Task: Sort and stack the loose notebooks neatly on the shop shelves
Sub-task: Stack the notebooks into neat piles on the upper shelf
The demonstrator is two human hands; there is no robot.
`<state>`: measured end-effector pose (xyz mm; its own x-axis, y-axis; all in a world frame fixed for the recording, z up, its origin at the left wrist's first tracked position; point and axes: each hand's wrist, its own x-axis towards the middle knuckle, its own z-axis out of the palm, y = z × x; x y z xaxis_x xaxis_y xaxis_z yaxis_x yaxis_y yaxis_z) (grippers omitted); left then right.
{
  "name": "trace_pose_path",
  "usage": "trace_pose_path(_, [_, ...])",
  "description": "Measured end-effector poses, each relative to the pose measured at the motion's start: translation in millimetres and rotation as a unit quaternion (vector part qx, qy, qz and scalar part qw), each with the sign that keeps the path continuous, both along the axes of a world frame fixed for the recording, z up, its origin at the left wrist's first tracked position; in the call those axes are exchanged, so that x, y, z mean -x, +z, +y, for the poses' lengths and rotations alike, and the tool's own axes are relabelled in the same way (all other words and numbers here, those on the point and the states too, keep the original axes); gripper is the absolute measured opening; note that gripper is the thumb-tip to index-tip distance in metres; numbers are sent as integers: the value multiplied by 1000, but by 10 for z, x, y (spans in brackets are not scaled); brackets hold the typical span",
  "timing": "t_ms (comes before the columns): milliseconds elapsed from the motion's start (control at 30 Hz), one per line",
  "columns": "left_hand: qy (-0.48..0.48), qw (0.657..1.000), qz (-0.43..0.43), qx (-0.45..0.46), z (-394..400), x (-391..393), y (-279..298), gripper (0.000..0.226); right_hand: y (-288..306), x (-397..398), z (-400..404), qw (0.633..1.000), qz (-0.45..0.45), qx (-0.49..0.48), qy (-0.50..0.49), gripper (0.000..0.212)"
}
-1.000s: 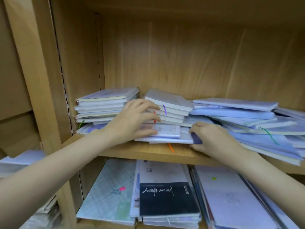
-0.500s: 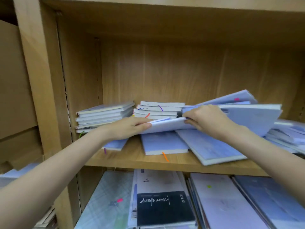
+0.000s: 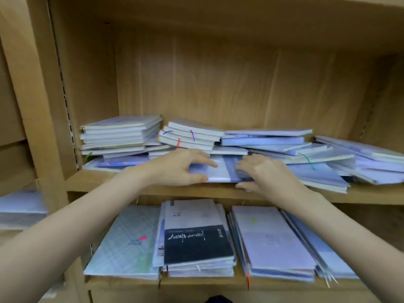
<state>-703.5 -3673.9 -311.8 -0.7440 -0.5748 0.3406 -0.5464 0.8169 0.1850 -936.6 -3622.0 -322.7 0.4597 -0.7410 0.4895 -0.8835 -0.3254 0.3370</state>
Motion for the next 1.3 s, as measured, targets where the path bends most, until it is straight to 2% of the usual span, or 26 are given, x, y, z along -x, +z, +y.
trace_pose_path(67, [1, 999, -40, 25, 2, 190, -49, 46, 36, 147, 133, 998, -29, -55, -24, 44])
trace_pose_path(167, [-11, 997, -55, 49, 24, 407, -71, 50, 96, 533, 373, 987, -68, -104, -103, 72])
trace_pose_path(233, [-3, 997, -58, 45, 46, 544, -96, 54, 76, 741, 484, 979, -64, -105, -163, 60])
trace_pose_path(300, [25, 995, -70, 71, 61, 668, -125, 46, 6, 856, 546, 976, -36, -80, -199, 42])
trace_pose_path(433, [110, 978, -104, 146, 114, 807, -178, 44, 57, 907, 496, 972, -35, -41, -228, 44])
trace_pose_path(500, [138, 964, -116, 195, 151, 868, -224, 41, 187, 902, 427, 975, -43, -1, -220, 28])
trace_pose_path(567, [130, 941, -122, 288, 175, 912, -252, 28, 343, 878, 394, 980, -61, 33, -188, 9])
trace_pose_path(633, [138, 922, -127, 339, 203, 870, -209, 26, 419, 879, 310, 981, -63, 52, -174, 11])
trace_pose_path(733, [109, 939, -59, 320, 258, 637, -199, 16, 366, 865, 223, 980, -37, 52, -189, 18])
trace_pose_path(833, [36, 967, 19, 252, 355, 191, -295, 31, 277, 799, 250, 977, 9, 85, -193, 20])
trace_pose_path(933, [7, 984, 45, 175, 467, -261, -459, 31, 84, 651, 341, 976, 48, 2, -211, 25])
trace_pose_path(1100, [65, 969, 92, 221, 645, -952, -652, 44, -110, 451, 338, 968, 50, -74, -235, 32])
trace_pose_path(1167, [110, 960, 111, 235, 723, -1101, -738, 24, -107, 309, 319, 973, 70, -118, -185, 44])
trace_pose_path(1233, [162, 956, 151, 191, 785, -1122, -793, 35, -158, 60, 370, 980, 85, -154, -93, 71])
trace_pose_path(1300, [203, 948, 223, 99, 893, -1067, -767, 40, -251, -247, 405, 986, 65, -151, -5, 73])
